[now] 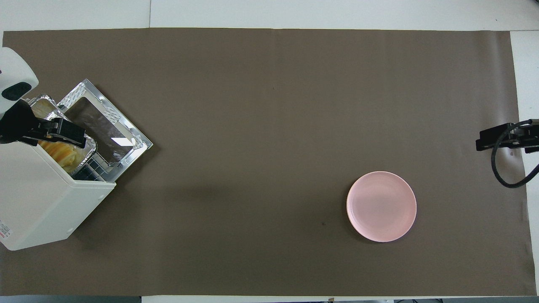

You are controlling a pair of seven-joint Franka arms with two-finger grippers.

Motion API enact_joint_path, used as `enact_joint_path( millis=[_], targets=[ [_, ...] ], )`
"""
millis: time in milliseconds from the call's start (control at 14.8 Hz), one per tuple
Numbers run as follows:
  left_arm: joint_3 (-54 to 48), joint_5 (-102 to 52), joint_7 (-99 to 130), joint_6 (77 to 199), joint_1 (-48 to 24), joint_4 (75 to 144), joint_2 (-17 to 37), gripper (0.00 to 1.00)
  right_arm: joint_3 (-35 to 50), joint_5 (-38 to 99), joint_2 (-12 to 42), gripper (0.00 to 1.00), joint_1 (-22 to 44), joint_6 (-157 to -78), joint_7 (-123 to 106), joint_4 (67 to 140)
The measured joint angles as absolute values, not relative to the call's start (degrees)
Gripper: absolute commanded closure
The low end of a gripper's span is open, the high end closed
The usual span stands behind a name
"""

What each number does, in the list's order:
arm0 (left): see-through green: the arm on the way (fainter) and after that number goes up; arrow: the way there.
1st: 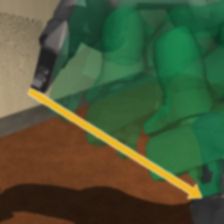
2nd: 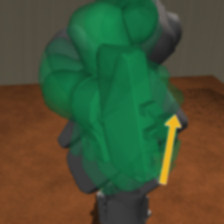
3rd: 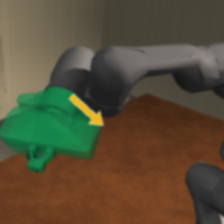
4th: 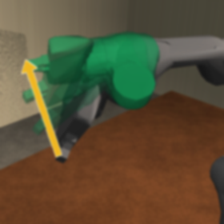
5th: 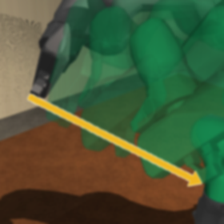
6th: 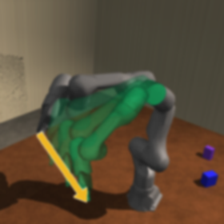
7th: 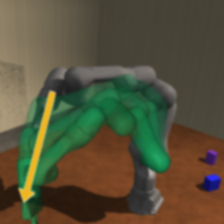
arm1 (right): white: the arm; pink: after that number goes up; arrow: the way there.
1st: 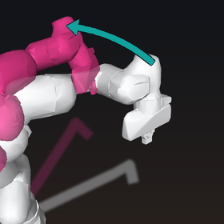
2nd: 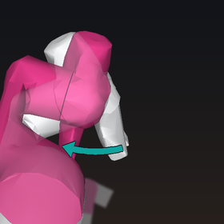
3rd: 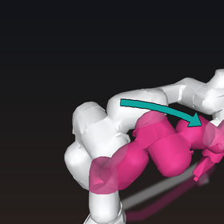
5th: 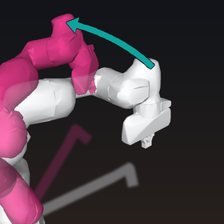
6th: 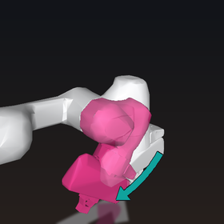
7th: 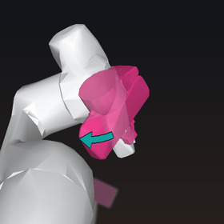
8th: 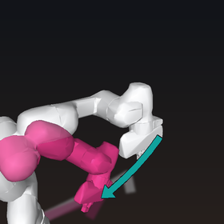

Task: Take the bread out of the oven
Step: 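Reach the left gripper into the toaster oven toward the foil tray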

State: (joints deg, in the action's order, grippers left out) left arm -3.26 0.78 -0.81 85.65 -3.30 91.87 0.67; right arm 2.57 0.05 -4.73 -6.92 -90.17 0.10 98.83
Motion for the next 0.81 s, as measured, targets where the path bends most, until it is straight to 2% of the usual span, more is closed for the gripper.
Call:
enact_joint_path(
  millis=[812],
  targets=[
    [-2.7, 0.8, -0.8, 88.0, -3.2, 91.6, 0.7, 0.0, 2.6, 0.0, -4.7, 0.0, -6.9, -90.2, 0.1, 98.8]
  ],
)
